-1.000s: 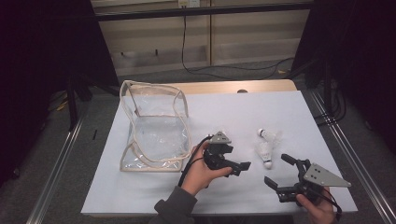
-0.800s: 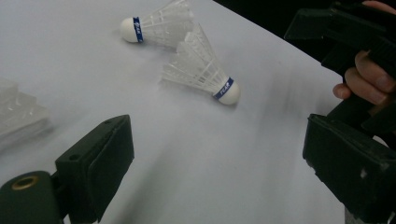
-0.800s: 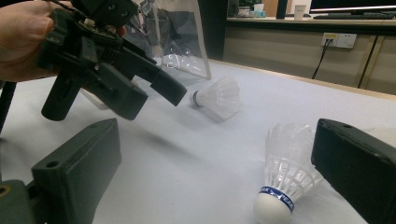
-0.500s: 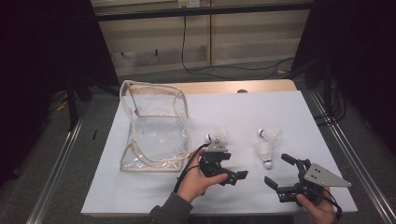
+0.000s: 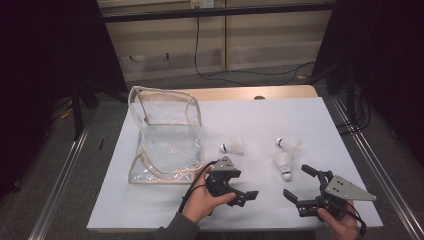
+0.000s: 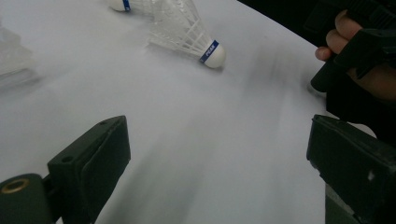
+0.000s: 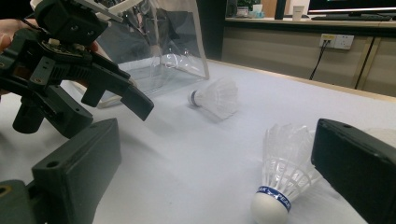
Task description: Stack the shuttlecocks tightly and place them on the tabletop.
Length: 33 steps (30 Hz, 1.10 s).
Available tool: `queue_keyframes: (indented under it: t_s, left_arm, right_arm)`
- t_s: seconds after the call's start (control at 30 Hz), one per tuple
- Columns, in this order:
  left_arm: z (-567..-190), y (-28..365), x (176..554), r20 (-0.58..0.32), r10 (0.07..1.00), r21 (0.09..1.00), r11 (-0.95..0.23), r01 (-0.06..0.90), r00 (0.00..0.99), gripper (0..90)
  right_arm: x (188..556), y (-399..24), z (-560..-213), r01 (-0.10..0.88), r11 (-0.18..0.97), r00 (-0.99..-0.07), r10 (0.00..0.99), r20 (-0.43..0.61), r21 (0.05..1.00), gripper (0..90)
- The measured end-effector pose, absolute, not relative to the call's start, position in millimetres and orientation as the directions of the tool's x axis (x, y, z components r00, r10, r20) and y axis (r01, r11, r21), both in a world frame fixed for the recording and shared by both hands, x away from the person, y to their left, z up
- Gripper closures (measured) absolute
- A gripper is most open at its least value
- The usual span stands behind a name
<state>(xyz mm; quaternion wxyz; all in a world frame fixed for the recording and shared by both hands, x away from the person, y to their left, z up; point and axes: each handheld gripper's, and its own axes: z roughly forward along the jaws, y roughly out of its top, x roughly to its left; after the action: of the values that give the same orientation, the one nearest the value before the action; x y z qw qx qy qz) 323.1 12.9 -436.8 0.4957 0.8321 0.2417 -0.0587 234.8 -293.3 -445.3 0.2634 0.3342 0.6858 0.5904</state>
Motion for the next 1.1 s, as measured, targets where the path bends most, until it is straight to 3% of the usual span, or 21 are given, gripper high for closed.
queue_keyframes:
  t_s: [1.1]
  left_arm:
    - [-429, 46, 319, -0.305, 0.274, 0.825, -0.403, 0.397, 0.912, 3.4]
  right_arm:
    - [234, -292, -447, 0.153, 0.105, -0.629, 0.777, 0.015, 0.983, 1.1]
